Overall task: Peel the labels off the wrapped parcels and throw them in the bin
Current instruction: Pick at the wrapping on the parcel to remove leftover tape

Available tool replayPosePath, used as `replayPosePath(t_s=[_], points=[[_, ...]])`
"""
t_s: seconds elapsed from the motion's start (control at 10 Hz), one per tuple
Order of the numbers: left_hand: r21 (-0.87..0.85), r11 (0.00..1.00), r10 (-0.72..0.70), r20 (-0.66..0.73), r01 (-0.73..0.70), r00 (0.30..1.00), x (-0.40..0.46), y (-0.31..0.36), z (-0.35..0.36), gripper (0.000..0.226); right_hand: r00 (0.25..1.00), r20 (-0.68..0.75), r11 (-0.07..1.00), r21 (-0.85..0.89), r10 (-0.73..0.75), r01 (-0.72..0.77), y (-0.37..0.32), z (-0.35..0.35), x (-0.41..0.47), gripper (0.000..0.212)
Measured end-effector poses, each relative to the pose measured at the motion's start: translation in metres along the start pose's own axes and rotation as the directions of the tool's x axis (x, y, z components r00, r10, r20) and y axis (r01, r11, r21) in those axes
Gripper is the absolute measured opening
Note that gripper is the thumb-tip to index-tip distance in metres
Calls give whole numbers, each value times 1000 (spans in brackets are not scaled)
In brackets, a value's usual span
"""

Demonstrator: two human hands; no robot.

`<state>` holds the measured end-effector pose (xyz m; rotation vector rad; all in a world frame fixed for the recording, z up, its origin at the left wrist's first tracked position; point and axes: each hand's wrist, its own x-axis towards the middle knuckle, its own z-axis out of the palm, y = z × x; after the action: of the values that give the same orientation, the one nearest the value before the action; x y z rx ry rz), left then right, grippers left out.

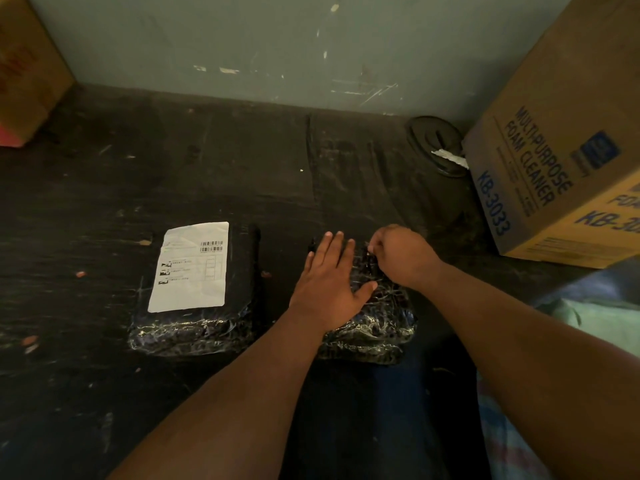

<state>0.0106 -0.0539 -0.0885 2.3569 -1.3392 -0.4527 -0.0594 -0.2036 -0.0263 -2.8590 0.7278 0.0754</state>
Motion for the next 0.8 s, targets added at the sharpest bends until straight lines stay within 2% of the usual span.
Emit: replayPosePath(t_s=[0.1, 0.4, 0.8], points=[[1, 1000, -1, 1, 1, 1000, -1, 0, -1, 88, 999, 29, 996, 82, 19, -22, 4, -5, -2, 17], [-4, 1000, -8, -3, 8, 1000, -2, 1, -1, 88, 998, 6, 996, -54, -70, 70, -1, 1, -7, 18], [-14, 1000, -4, -15, 4, 1000, -2, 1, 1, 88, 999, 12, 997, -72, -32, 33, -6, -2, -2, 22]])
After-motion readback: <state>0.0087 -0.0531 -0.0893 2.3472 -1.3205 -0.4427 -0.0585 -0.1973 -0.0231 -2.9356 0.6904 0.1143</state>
